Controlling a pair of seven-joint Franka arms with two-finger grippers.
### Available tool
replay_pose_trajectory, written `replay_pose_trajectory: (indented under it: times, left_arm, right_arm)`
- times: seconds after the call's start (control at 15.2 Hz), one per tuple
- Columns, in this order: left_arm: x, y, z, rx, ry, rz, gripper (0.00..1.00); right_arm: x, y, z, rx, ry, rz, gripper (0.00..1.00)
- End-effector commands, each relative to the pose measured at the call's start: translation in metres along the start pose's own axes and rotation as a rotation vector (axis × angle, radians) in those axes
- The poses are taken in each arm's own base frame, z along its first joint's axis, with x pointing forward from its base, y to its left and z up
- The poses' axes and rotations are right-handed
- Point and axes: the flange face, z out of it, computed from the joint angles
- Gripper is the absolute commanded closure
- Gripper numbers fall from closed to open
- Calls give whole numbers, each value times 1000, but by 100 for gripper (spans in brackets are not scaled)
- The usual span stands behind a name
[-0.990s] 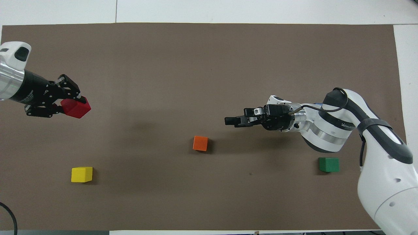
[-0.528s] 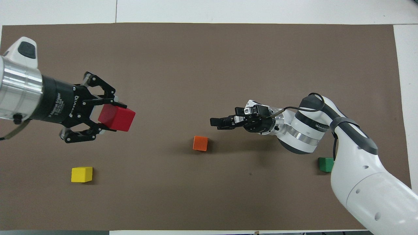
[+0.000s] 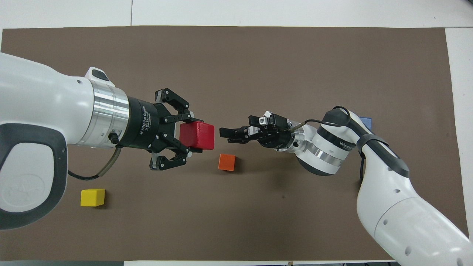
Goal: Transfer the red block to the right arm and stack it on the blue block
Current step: 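Close the right gripper on the red cube held by the left gripper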
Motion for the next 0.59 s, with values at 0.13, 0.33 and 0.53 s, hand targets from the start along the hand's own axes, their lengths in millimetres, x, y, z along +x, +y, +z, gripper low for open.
replay_pose_trajectory:
  times: [0.13,0.33,0.53]
  left_arm:
    - [-21,-31,32,-94,-63,-122,100]
    - [-24,-33,38,-106,-68,-131,100]
    - [-21,-29,37,-144,-81,-185,100]
  right_arm:
    - [6,8,17,19,3,-108,0]
    - [5,9,16,14,0,-107,0]
    - [0,19,21,-2,-2,-94,3]
